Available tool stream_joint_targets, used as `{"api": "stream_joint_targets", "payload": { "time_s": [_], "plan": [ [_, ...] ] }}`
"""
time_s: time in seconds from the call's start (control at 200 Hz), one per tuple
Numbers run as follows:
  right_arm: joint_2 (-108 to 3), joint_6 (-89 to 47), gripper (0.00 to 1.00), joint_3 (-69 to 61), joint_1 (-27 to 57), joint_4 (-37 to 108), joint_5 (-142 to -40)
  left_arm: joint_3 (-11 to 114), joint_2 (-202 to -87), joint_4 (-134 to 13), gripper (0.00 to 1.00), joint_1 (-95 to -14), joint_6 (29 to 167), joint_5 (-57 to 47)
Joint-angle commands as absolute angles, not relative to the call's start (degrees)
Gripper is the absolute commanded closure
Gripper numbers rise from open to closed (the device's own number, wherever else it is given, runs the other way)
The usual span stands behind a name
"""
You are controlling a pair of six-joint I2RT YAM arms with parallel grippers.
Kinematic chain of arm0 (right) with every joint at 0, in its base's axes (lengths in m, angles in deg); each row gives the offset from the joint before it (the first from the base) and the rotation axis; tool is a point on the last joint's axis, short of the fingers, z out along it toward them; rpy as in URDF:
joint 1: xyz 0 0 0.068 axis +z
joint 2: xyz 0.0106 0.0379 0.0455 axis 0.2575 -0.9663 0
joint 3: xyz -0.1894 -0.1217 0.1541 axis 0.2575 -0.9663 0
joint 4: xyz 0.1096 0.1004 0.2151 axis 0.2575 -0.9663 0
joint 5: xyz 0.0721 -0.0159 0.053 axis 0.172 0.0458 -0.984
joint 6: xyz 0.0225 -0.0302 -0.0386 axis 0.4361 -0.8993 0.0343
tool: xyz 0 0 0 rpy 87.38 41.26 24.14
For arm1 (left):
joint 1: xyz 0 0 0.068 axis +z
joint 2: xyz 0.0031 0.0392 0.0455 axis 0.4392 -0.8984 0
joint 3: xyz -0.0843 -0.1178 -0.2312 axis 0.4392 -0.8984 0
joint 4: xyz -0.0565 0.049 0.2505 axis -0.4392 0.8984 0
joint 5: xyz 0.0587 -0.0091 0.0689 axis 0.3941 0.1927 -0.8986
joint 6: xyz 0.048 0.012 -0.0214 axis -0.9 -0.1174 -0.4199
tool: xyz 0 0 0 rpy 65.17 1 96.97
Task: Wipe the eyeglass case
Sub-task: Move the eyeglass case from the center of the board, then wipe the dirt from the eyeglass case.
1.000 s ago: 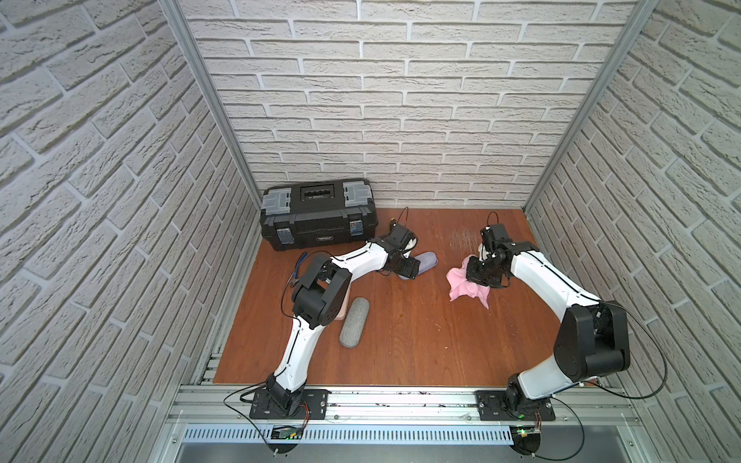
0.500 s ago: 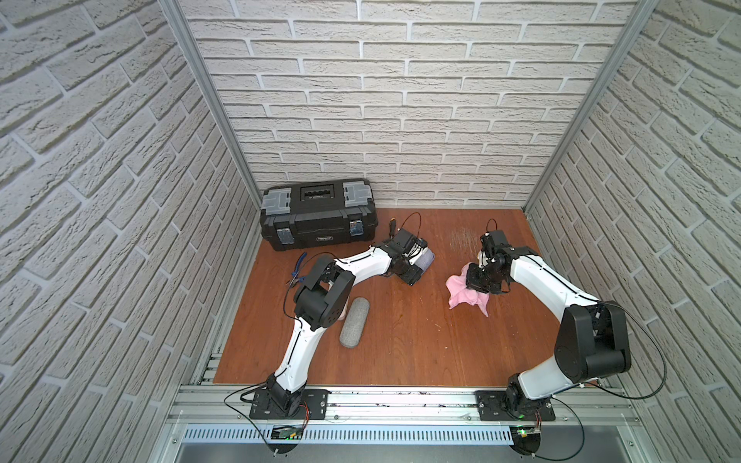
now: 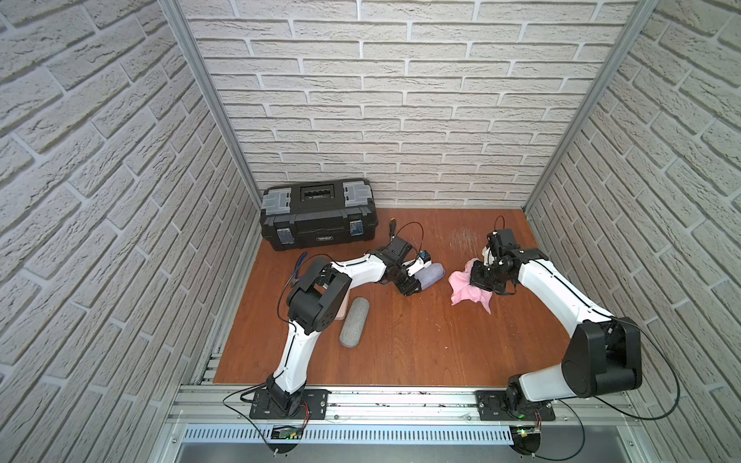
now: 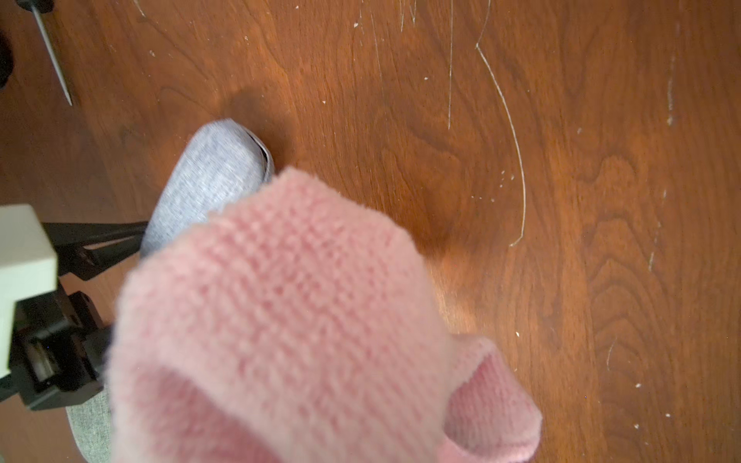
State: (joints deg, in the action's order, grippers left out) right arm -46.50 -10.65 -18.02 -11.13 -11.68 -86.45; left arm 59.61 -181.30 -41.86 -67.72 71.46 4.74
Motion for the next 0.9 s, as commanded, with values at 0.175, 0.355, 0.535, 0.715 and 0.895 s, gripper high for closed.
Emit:
{"api": "stream_joint_targets", "payload": {
  "time_s": [0.175, 0.355, 0.535, 0.715, 0.895],
  "plan": [
    [-33.72, -8.60, 0.98, -24.99, -3.72, -15.94, -73.83, 47.97, -173.20, -46.11, 0.36, -75.52, 75.25, 4.42],
    [-35.30, -2.68, 0.98, -27.69, 0.97, -16.43, -72.92, 43.34, -170.90, -52.41, 0.26, -75.97, 76.70, 0.47],
    [-41.88, 2.87, 0.98, -25.70, 4.52, -9.62, -79.56, 41.64, -170.82, -56.31, 0.32, -76.17, 75.68, 0.46],
    [-51.22, 6.82, 0.98, -23.48, 5.57, -5.25, -87.40, 40.68, -171.13, -57.24, 0.40, -76.24, 74.96, 1.61],
    [-57.48, 0.27, 0.98, -20.48, 1.34, -16.33, -74.73, 38.66, -169.58, -58.37, 0.49, -76.24, 75.42, 0.94]
  ]
}}
